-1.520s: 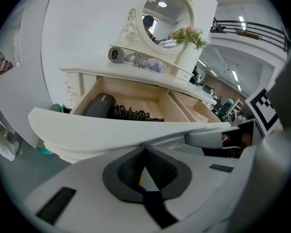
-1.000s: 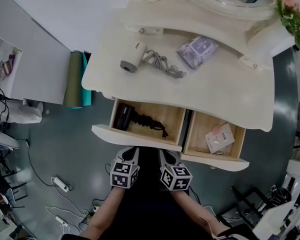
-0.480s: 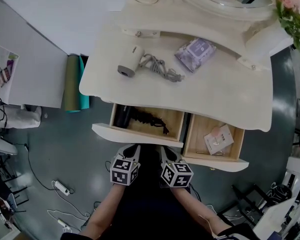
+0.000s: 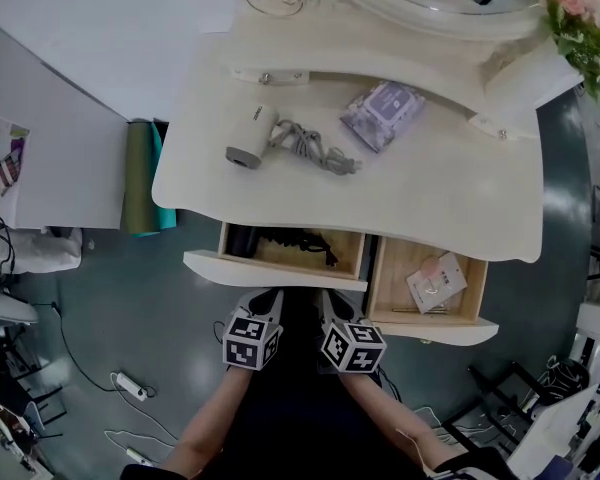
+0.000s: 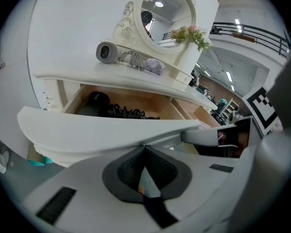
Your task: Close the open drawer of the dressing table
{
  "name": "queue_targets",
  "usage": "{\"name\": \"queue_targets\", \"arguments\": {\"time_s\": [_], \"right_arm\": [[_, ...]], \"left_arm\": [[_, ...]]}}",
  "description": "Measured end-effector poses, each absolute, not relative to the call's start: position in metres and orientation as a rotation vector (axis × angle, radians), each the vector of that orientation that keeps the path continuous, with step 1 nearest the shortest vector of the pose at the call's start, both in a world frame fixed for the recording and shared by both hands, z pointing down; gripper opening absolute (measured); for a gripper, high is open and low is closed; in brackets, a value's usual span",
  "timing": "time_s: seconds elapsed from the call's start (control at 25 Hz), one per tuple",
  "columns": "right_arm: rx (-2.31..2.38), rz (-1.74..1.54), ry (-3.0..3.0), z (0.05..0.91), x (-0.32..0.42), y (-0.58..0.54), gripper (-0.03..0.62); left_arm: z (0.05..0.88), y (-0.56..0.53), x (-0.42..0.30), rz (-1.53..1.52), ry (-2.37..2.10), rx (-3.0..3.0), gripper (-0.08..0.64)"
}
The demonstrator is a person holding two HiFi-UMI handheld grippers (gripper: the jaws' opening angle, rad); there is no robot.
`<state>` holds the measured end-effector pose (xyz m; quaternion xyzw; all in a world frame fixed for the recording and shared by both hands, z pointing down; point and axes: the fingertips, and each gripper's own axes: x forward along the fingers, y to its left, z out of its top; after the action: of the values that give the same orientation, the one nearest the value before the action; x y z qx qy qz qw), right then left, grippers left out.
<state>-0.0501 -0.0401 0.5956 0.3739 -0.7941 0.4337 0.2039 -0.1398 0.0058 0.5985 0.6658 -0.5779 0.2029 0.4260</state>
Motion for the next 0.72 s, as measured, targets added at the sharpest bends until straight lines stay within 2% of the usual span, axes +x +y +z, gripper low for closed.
{"name": "queue_targets", "arguments": {"time_s": [0.72], "right_arm": [[1.292, 1.297, -2.160, 0.596, -0.065, -0.103, 0.025]], "left_arm": [[0.598, -0.053, -0.161, 0.520, -1.423, 1.721, 0.000]]}}
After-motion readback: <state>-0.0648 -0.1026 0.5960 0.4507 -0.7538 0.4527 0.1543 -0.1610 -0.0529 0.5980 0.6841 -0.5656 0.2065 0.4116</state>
